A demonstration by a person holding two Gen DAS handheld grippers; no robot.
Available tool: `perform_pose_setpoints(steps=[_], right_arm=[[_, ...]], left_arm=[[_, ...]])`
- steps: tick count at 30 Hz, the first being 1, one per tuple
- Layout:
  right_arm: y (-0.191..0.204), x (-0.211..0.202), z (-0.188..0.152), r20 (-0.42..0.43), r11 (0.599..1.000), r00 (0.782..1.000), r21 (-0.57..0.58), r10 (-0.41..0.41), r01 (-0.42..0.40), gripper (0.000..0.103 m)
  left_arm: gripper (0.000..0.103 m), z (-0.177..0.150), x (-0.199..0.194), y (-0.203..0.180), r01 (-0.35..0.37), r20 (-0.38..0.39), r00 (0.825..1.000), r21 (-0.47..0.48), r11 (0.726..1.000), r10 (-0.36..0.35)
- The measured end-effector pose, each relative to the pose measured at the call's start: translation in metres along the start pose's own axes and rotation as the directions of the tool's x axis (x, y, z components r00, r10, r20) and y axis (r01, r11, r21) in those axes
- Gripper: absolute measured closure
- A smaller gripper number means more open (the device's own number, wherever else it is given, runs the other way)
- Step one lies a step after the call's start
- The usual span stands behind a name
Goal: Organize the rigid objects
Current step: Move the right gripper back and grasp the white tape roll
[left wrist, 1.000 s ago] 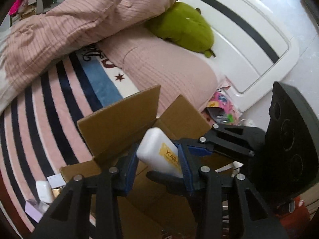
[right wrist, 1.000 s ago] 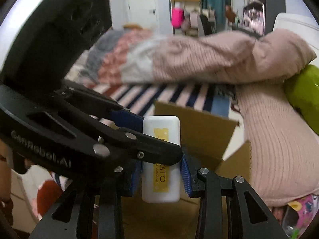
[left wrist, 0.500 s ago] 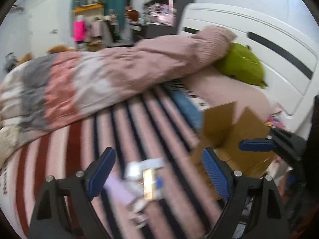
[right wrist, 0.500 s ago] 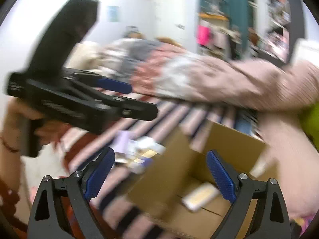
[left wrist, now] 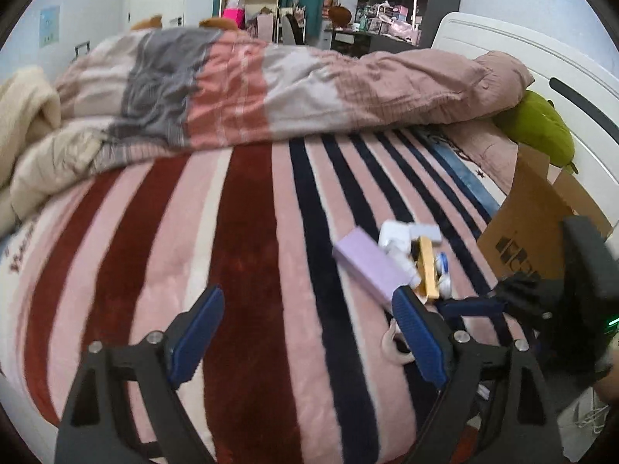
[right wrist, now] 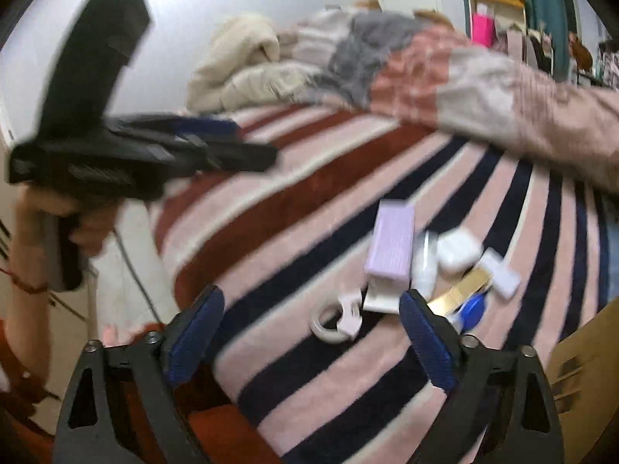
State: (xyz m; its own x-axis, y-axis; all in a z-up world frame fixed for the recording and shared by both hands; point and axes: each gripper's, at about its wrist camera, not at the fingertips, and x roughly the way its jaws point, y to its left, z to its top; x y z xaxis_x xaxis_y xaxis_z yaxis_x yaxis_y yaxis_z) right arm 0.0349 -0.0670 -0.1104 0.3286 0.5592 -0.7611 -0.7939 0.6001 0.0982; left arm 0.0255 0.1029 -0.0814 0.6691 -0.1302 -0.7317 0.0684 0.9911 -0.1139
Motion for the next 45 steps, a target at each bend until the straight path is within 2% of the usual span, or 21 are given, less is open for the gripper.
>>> perform_pose_setpoints(steps=[1,4,8,10,11,12,13,16,19,20,21,23,29,35,45], right_arm=[[-0.001,0.009,-0.005,-0.017,1.000,1.000,-0.004,-0.019,0.019,0.041],[-0.005,0.030,-0.014,-0.051,0.999,0.998,-0.003,-0.047,0.047,0.043],[-0.009,0.037,-0.015,-0.043,0.996,0.996,-0.005,-0.084,0.084,0.065],[-0.007,0.035,-0.013,-0.036,0.995,0.994,-0.012,-0.101,0.101,0.066],[-0.006,0.034,-0.012,-0.032,0.995,0.995,-0.016,-0.097,0.096,0.076],[-0.005,0.031,-0.010,-0.027,0.996,0.996,-0.022,-0.088,0.087,0.094],[-0.003,0.027,-0.008,-0.023,0.996,0.996,-0.026,-0.084,0.084,0.098],[0.005,0.012,-0.001,0.009,0.995,0.997,-0.058,-0.075,0.075,0.097],[0.007,0.007,0.001,-0.012,0.995,0.997,-0.074,-0.073,0.072,0.097],[0.005,0.009,-0.001,-0.027,0.996,0.997,-0.063,-0.072,0.070,0.091],[0.002,0.011,-0.003,-0.034,0.997,0.997,-0.044,-0.066,0.065,0.079],[-0.001,0.015,-0.005,-0.025,0.999,0.998,-0.023,-0.050,0.050,0.066],[-0.008,0.044,-0.001,-0.033,0.999,0.999,0.039,-0.035,0.036,0.066],[-0.006,0.055,0.005,-0.009,0.995,0.997,0.052,-0.080,0.081,0.066],[0.002,0.060,0.006,0.020,0.987,0.988,0.050,-0.155,0.154,0.066]], left_arm=[[0.016,-0.005,0.004,0.003,0.010,-0.009,1.000,-0.009,1.000,-0.010],[0.016,-0.012,0.015,0.006,0.026,-0.034,0.999,-0.024,0.999,-0.027],[0.016,-0.018,0.022,0.005,0.042,-0.049,0.998,-0.030,0.999,-0.043],[0.016,-0.018,0.022,0.001,0.067,-0.056,0.996,-0.032,0.997,-0.068],[0.016,-0.017,0.021,-0.001,0.079,-0.058,0.995,-0.030,0.996,-0.080],[0.016,-0.017,0.020,-0.004,0.101,-0.060,0.993,-0.025,0.995,-0.102],[0.016,-0.015,0.018,-0.009,0.122,-0.060,0.991,-0.020,0.992,-0.123],[0.016,-0.010,0.012,-0.021,0.169,-0.057,0.984,-0.014,0.986,-0.169],[0.016,-0.009,0.008,-0.024,0.151,-0.054,0.987,-0.029,0.988,-0.153],[0.016,-0.009,0.006,-0.023,0.139,-0.051,0.989,-0.034,0.990,-0.140],[0.016,-0.010,0.004,-0.022,0.132,-0.050,0.990,-0.042,0.990,-0.134],[0.016,-0.013,0.001,-0.018,0.128,-0.048,0.990,-0.058,0.990,-0.131],[0.016,-0.021,-0.009,-0.006,0.096,-0.050,0.994,-0.067,0.993,-0.100],[0.016,-0.029,-0.011,0.012,0.096,-0.044,0.994,-0.098,0.991,-0.100],[0.016,-0.032,-0.006,0.020,0.101,-0.044,0.993,-0.109,0.989,-0.106]])
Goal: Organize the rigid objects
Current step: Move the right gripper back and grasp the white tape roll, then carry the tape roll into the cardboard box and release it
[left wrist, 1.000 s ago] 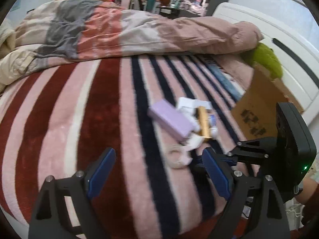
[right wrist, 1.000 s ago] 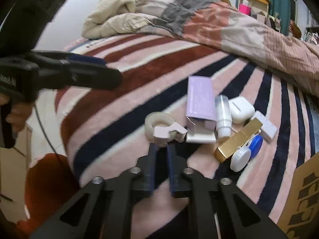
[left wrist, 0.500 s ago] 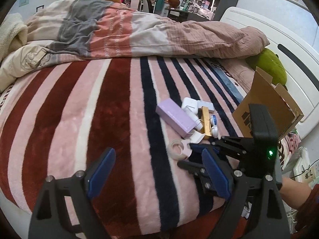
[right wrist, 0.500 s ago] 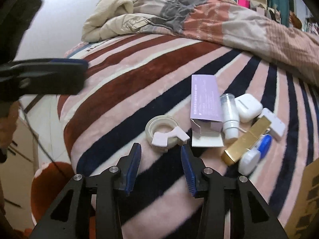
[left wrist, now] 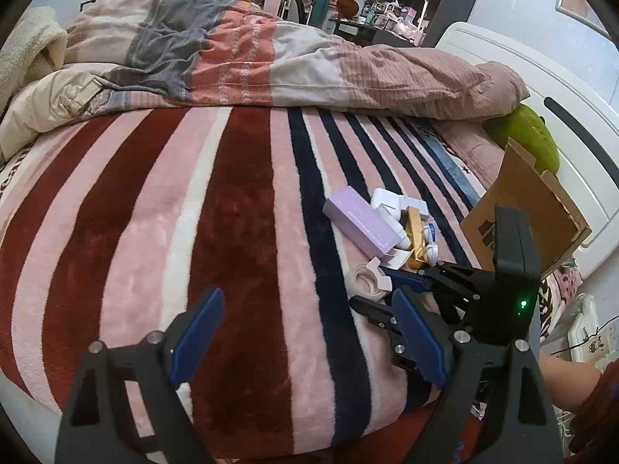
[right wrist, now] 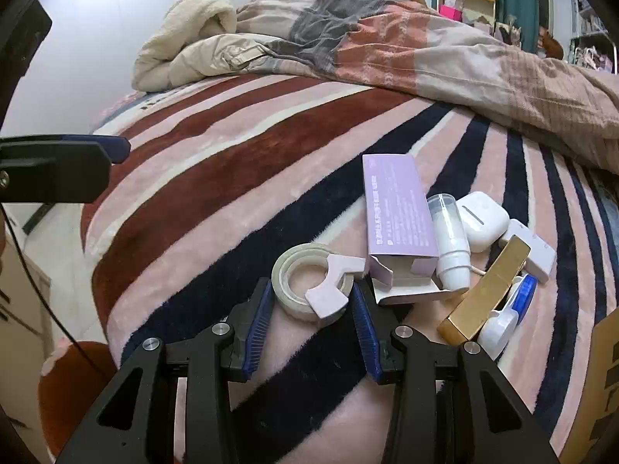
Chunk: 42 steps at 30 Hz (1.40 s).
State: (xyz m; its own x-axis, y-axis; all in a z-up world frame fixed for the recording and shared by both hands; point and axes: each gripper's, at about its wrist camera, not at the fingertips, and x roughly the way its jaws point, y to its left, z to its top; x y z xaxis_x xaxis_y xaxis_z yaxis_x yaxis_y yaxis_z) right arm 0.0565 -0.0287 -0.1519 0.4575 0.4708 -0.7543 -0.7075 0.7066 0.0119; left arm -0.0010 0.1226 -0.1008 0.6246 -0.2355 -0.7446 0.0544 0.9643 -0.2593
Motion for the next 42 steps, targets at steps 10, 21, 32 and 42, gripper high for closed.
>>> perform_pose_setpoints(steps=[10,21,32,42], right_arm=[[0.024,-0.038,0.003,0.072,0.995,0.997,-0.095,0.030,-0.023,0.067],[0.009,-0.143,0.024,0.234,0.990,0.969,-0.132,0.083,-0.053,0.067],[-0.089,-0.230,0.020,0.297,0.986,0.944,-0.038,-0.141,0.160,0.067],[-0.172,-0.229,0.008,0.033,0.960,0.962,0.084,-0.272,0.268,0.067]], left_arm=[[0.016,0.005,-0.001,-0.018,0.119,-0.016,0.993,0.020,0.993,-0.119],[0.059,0.047,-0.017,-0.111,0.334,-0.024,0.942,0.145,0.931,-0.334],[0.066,0.118,0.014,-0.258,0.430,-0.135,0.903,0.326,0.842,-0.408],[0.066,0.132,0.093,-0.335,0.511,-0.366,0.845,0.339,0.790,-0.389]])
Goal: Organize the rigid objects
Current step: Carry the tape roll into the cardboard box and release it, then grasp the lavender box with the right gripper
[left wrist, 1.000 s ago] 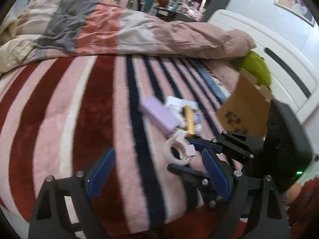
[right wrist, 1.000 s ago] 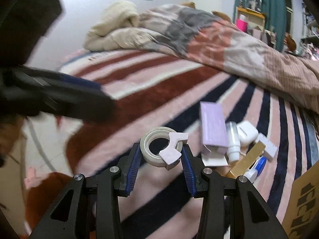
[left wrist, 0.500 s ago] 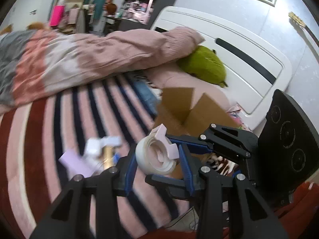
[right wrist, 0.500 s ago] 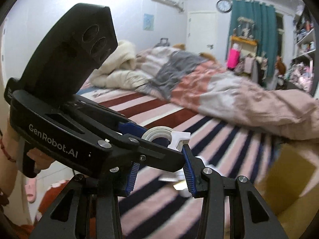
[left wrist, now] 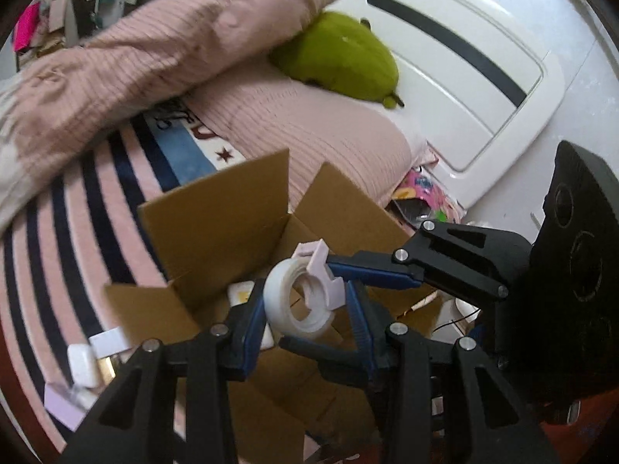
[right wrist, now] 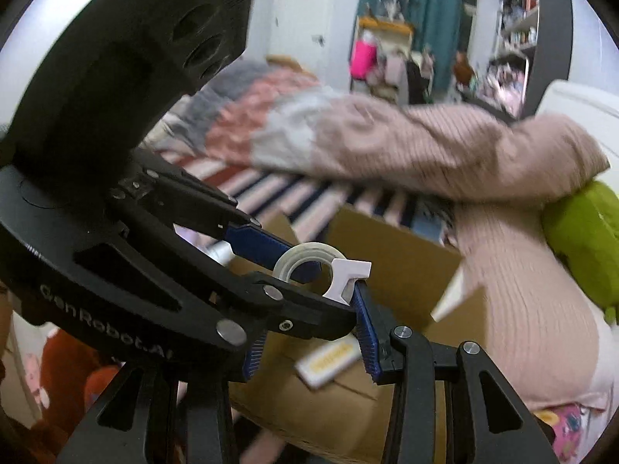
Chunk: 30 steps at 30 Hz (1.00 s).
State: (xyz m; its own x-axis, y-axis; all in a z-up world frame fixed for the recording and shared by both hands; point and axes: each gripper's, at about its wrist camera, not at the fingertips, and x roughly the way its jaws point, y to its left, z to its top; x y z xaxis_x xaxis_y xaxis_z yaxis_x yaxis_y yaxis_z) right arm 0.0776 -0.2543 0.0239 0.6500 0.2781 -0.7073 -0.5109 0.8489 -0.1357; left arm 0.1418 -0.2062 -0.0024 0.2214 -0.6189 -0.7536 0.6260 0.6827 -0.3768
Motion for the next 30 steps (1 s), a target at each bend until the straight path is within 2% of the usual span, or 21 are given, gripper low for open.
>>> perform_pose_setpoints(steps=[2,4,5,6,8,13,18,21,24,27,30], right_arm=[[-0.008,0.006,-0.002,-0.046,1.000,0.999,0.023,-0.007,0.008,0.067],[-0.015,0.007,-0.007,-0.070,0.999,0.998,0.038,0.000,0.002,0.065],[-0.016,0.007,-0.009,-0.075,0.999,0.997,0.048,0.004,0.000,0.063],[-0.018,0.008,-0.010,-0.080,0.998,0.997,0.057,0.005,0.000,0.058],[-0.019,0.010,-0.012,-0.082,0.998,0.997,0.065,0.004,0.002,0.050],[-0.003,0.002,-0.010,-0.042,0.997,0.998,0.064,0.045,-0.043,0.050],[0.039,-0.007,0.005,0.031,0.992,0.991,-0.008,0.129,-0.129,0.050],[0.077,-0.005,0.017,0.049,0.972,0.973,-0.071,0.226,-0.222,0.050],[0.115,0.009,0.026,0.022,0.948,0.954,-0.116,0.299,-0.295,0.050],[0.150,0.040,0.027,-0.041,0.924,0.934,-0.134,0.355,-0.357,0.050],[0.173,0.073,0.020,-0.101,0.914,0.921,-0.119,0.377,-0.387,0.050]], left_arm=[[0.064,0.002,0.005,0.000,-0.006,-0.013,1.000,0.007,1.000,0.006],[0.051,0.002,0.004,0.000,-0.018,-0.012,1.000,0.010,1.000,0.018],[0.039,0.002,0.002,0.000,-0.040,-0.002,0.999,0.009,0.999,0.040],[0.033,-0.001,-0.004,0.002,-0.069,0.013,0.998,0.009,0.998,0.069],[0.033,-0.005,-0.017,0.006,-0.092,0.034,0.995,0.005,0.996,0.092],[0.027,-0.026,-0.069,0.023,-0.173,0.125,0.977,-0.030,0.984,0.175],[0.027,-0.065,-0.125,0.050,-0.304,0.183,0.930,-0.105,0.947,0.319],[0.026,-0.095,-0.153,0.072,-0.381,0.202,0.890,-0.167,0.909,0.410],[0.024,-0.126,-0.170,0.093,-0.435,0.208,0.854,-0.219,0.874,0.477],[0.024,-0.157,-0.178,0.115,-0.462,0.195,0.833,-0.268,0.846,0.517],[0.024,-0.187,-0.178,0.140,-0.470,0.175,0.826,-0.313,0.825,0.536]])
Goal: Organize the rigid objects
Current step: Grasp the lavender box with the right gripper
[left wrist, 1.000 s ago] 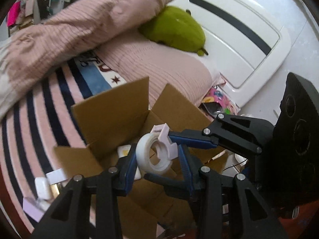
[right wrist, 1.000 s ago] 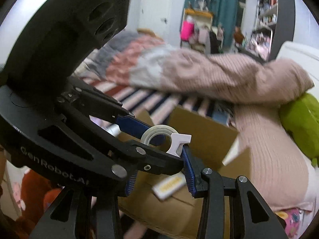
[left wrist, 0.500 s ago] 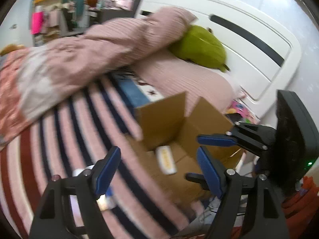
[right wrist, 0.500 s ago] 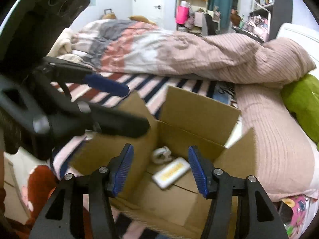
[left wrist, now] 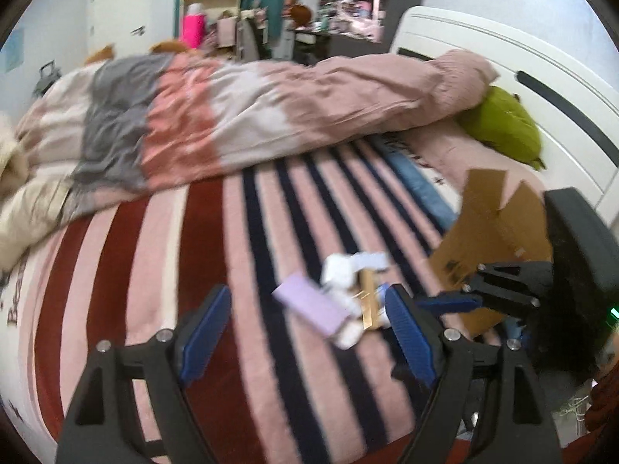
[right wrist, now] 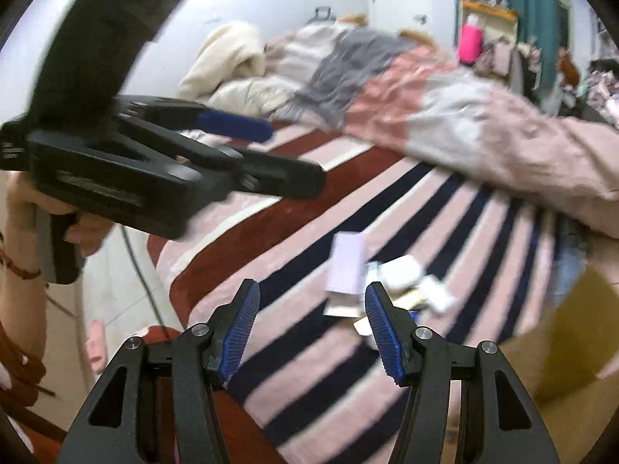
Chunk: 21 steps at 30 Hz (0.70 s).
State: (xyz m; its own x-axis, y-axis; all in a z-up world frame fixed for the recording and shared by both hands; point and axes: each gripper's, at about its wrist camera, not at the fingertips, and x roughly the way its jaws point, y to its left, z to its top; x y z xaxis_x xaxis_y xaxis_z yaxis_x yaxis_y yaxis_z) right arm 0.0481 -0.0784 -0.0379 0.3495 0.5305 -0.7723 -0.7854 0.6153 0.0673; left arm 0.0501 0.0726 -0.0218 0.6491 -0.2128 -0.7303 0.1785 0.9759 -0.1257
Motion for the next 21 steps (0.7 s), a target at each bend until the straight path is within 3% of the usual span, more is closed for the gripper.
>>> perform_pose_setpoints(steps=[7,10,15,21], right_arm=[[-0.019,0.092,-0.004,-0.091,0.998,0.995,0.043,-0.044,0.048,0.050],[-0.029,0.111,0.000,-0.091,0.995,0.993,0.052,-0.076,0.081,0.050],[-0.039,0.135,0.002,-0.127,0.993,0.992,0.117,-0.007,0.022,0.057],[-0.030,0.143,0.002,-0.137,0.992,0.987,0.087,-0.080,0.093,0.070]], left_arm=[[0.024,-0.041,0.019,0.046,0.001,-0.021,1.000,-0.067,0.998,-0.002],[0.024,-0.044,0.026,0.052,-0.001,-0.025,1.000,-0.078,0.997,-0.001],[0.024,-0.048,0.038,0.062,0.013,-0.035,0.999,-0.103,0.995,-0.016],[0.024,-0.053,0.041,0.065,0.025,-0.051,0.998,-0.128,0.991,-0.032]])
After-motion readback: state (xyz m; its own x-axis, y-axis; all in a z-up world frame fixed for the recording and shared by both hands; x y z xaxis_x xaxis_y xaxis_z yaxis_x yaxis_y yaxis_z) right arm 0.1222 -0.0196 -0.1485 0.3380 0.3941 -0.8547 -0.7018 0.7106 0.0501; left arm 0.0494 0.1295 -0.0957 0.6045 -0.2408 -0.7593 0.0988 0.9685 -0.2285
